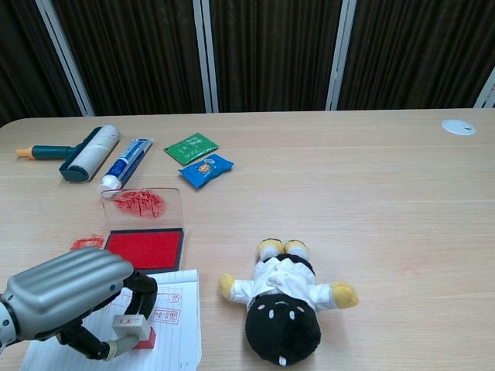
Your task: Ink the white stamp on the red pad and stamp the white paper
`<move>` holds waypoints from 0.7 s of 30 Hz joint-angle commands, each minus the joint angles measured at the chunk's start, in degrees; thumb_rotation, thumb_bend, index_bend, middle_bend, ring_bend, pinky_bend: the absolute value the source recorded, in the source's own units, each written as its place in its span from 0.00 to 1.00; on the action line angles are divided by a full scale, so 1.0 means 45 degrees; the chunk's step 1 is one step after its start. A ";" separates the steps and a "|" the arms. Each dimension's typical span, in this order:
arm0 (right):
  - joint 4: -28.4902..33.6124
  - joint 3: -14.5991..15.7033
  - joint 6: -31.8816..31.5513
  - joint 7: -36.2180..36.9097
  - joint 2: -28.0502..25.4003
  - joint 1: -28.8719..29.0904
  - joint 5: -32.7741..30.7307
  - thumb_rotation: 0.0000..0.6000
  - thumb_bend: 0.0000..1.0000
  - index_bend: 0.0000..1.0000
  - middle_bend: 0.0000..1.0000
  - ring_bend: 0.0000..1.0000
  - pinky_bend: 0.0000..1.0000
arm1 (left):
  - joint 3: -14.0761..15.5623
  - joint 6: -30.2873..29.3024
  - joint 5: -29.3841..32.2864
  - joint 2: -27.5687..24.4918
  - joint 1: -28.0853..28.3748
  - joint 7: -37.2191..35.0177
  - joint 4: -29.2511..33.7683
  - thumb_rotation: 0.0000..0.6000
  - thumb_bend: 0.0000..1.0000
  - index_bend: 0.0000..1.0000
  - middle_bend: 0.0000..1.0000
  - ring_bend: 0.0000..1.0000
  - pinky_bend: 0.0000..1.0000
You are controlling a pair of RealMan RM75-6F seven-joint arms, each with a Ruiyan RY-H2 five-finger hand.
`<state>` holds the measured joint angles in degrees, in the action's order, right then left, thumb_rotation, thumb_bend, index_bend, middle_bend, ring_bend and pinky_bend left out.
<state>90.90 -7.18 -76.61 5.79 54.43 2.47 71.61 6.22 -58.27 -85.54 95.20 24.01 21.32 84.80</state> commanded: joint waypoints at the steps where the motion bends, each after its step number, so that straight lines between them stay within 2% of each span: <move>1: 0.0002 -0.0002 0.0001 0.0002 -0.0003 0.0000 -0.0002 1.00 0.00 0.00 0.00 0.00 0.00 | 0.0011 0.0004 0.0026 0.0023 -0.0008 0.0015 -0.0038 1.00 0.37 0.58 0.58 0.85 0.85; 21: -0.0007 0.0002 0.0048 -0.0018 0.0002 0.0010 -0.0037 1.00 0.00 0.00 0.00 0.00 0.00 | 0.0034 -0.0066 0.0049 0.0040 -0.0016 -0.0046 -0.0088 1.00 0.37 0.58 0.58 0.85 0.85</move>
<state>90.86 -7.17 -76.40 5.71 54.44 2.52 71.44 6.38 -58.55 -85.31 95.39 23.94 21.13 84.39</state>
